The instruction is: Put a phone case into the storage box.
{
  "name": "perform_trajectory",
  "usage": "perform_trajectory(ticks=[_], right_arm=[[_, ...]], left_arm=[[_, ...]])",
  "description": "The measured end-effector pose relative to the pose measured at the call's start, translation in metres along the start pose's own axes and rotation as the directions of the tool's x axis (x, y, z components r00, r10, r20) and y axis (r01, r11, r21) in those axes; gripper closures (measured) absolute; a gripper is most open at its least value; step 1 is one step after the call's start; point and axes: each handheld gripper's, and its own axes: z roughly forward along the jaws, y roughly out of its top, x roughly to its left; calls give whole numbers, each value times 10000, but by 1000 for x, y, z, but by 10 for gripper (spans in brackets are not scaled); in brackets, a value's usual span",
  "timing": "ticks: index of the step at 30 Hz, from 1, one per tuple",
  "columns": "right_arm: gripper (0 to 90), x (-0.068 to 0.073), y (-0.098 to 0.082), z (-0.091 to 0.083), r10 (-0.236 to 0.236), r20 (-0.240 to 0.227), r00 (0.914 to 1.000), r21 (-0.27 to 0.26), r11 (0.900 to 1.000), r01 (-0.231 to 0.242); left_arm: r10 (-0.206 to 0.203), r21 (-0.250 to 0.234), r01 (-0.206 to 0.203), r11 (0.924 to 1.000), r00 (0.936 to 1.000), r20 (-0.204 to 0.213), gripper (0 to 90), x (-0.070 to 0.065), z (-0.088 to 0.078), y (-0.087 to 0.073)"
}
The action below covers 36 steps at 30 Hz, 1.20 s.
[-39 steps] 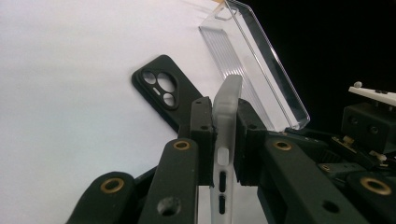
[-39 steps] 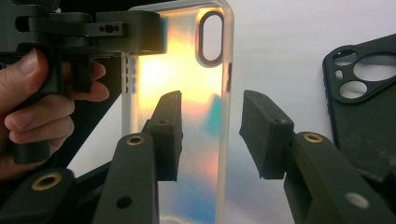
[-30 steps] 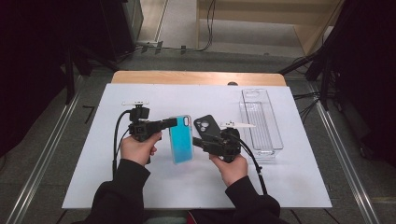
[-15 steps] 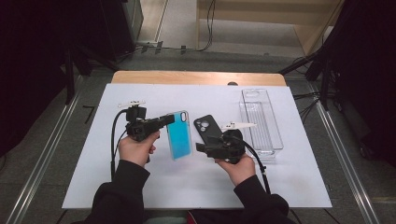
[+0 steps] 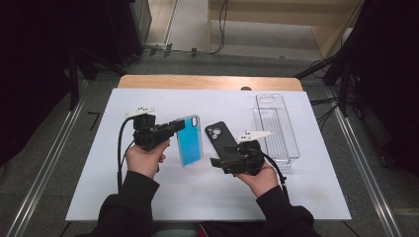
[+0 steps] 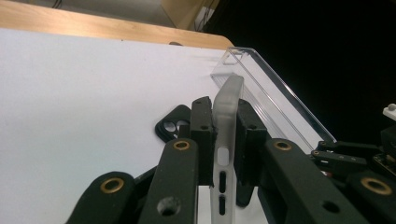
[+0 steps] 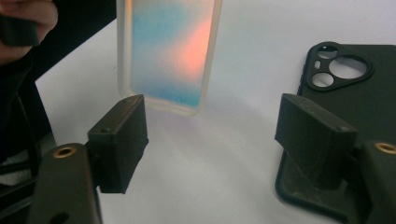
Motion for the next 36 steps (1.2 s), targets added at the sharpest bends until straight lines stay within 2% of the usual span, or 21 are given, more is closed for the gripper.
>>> perform_trajectory(ticks=[4,6,7,10,13,18,23,25,29,35,36], right_arm=[[139,1,-1,-1,-342,-78,9994,23,9994,342],[47,1,-1,-2,-503,-128,9987,84,9987,504],[0,1,-1,-3,-607,5,9982,194,9980,607],[0,0,-1,-6,-646,35,9979,424,9970,644],[0,-1,-1,-9,-551,180,9983,398,9977,544],[0,2,0,-12,-451,283,9986,99,9989,449],[0,9,1,-13,-492,699,9963,-235,9984,510],[0,10,2,-14,-441,793,9959,-424,9980,476],[0,11,3,-15,-277,1048,9941,-716,9968,354],[0,14,5,-13,-225,1371,9903,-814,9961,339],[0,14,5,-12,-219,1444,9893,-798,9962,337]], left_arm=[[223,-205,-222,9995,9997,34,812,-3,0,-1],[379,-271,-378,9989,9993,40,812,-5,0,-2],[471,-419,-470,9980,9989,2,812,-7,-1,-3],[551,-687,-556,9961,9984,-92,812,-8,-2,-5],[594,-822,-599,9948,9982,-84,812,-9,-2,-5],[859,-1010,-876,9910,9961,-208,812,-15,0,-10],[1074,-1162,-1102,9871,9938,-302,812,-21,2,-14],[1237,-1314,-1280,9830,9915,-403,812,-26,3,-18],[1218,-1452,-1265,9813,9917,-404,811,-31,5,-23],[1136,-1482,-1181,9819,9928,-379,812,-36,7,-25],[1002,-1489,-1028,9835,9947,-248,812,-36,7,-26]])
